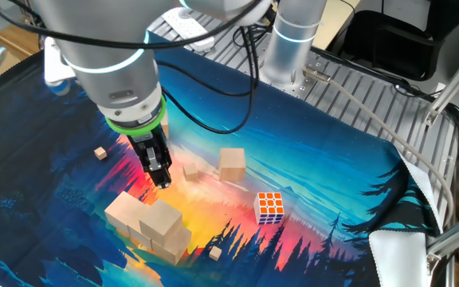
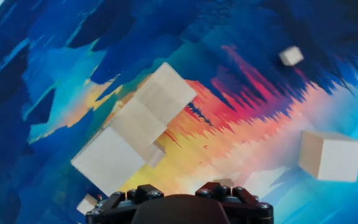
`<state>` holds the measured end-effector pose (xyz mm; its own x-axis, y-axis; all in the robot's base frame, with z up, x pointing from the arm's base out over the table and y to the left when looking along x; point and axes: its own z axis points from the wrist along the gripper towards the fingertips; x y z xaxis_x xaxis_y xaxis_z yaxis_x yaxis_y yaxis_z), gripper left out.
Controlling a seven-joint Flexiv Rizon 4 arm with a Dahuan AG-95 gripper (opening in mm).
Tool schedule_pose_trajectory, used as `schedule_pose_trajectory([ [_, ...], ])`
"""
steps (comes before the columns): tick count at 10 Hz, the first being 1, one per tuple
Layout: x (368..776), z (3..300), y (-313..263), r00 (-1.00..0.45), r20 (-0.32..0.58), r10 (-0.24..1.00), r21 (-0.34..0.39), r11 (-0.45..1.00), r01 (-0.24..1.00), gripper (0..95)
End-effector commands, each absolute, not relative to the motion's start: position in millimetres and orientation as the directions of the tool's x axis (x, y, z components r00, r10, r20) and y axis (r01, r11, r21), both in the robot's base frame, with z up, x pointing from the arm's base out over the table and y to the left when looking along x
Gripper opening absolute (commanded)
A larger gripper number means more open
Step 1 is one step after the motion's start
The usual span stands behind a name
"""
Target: Stack the blocks into a pyramid shape
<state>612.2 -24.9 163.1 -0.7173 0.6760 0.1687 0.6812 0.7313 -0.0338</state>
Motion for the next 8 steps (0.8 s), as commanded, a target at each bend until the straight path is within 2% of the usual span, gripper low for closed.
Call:
schedule_pose_trajectory([
  [1,610.6,162.9,-25.1,-0.713,0.161,0.682,-0.039,0.726,0.686,57.0],
  [8,610.6,162.9,-25.1,-0.687,0.115,0.717,-0.002,0.692,0.722,57.0],
])
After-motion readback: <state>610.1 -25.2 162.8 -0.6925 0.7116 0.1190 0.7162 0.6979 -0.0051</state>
